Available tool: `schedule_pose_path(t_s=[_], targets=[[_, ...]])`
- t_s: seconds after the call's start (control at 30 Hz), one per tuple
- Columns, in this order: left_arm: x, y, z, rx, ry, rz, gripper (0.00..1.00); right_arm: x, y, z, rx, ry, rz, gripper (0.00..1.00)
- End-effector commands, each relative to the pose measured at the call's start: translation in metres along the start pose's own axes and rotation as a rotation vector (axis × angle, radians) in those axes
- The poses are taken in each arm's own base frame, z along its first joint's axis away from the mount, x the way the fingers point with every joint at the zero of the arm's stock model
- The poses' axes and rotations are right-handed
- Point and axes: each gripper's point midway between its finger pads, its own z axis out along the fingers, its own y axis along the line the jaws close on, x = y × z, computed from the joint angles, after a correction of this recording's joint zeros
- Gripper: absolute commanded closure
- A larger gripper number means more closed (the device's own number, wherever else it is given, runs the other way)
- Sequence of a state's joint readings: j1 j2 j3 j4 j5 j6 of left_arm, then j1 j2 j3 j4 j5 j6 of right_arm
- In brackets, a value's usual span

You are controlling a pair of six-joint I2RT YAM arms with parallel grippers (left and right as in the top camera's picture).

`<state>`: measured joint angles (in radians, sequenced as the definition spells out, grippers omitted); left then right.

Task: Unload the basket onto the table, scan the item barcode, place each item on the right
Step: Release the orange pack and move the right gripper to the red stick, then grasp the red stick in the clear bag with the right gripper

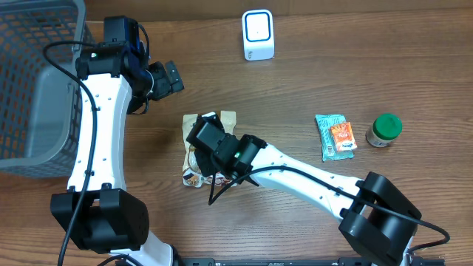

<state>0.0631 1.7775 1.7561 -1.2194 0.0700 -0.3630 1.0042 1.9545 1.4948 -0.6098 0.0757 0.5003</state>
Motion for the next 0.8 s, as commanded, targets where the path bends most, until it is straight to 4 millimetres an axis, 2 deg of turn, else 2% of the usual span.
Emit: schedule_pose_path(t_s=[0.0,0.13,0.33,0.47,0.63,0.77], targets=[[-0.003,-0.004,-0.011,0.011,-0.032,0.02,0.0,0.005,-0.009,0.014,0.054,0.0,0.019,0.62],[-0.003,-0.004,-0.011,0.012,-0.031,0.02,0.0,0.017,-0.016,0.033,0.08,0.04,0.018,0.62],[-0.003,-0.004,-0.011,0.012,-0.031,0.02,0.0,0.029,-0.022,0.047,0.101,0.076,0.014,0.62],[-0.003,-0.004,-0.011,0.011,-0.032,0.02,0.0,0.034,-0.021,0.051,0.092,0.098,0.015,0.63],[-0.003,-0.004,-0.011,0.011,-0.032,0.02,0.0,0.039,-0.017,0.051,0.066,0.122,0.017,0.7],[-0.003,-0.004,-0.011,0.012,-0.031,0.02,0.0,0.041,-0.019,0.05,0.074,0.134,0.016,0.7]])
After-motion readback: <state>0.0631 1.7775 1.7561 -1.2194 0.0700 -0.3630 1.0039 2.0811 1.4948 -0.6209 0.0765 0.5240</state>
